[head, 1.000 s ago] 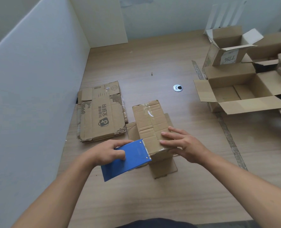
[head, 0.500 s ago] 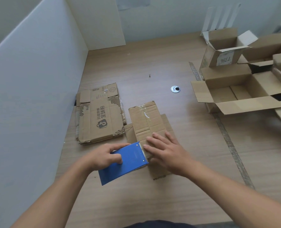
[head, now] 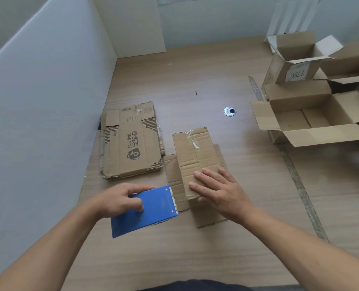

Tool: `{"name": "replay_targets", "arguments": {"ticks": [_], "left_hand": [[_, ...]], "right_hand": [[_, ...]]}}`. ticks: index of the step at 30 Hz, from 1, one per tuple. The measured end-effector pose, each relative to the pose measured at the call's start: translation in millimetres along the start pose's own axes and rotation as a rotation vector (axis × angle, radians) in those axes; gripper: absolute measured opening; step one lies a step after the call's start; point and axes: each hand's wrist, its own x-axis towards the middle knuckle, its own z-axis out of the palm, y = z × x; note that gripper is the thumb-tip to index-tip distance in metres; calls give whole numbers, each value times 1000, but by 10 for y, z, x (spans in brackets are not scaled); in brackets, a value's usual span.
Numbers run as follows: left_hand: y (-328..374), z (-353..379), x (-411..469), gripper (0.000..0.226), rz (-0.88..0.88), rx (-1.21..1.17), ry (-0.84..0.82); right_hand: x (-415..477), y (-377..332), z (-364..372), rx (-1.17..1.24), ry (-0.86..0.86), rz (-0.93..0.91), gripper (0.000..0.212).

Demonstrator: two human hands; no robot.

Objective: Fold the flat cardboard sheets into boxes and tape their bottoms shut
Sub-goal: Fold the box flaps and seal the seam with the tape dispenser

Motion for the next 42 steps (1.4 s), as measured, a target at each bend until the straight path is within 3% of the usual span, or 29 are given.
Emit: {"name": "replay_targets", "arguments": {"ticks": [16,25,31,39,42], "left_hand": [[275,95,261,63,-63,208,33],[353,236,243,61,-56,260,174],[544,354,168,61,-106,513,308],[530,643,207,52,-186,584,407],[418,852,235,48,-210,462,405]], "right_hand": [[5,-48,-12,13,11,26,37],[32,-131,-2,27,10,82,40],[28,-145,-4,20,12,83,41],[64,-190,-42,25,2,74,40],[73,-232,-92,15,-54,85,43]]}}
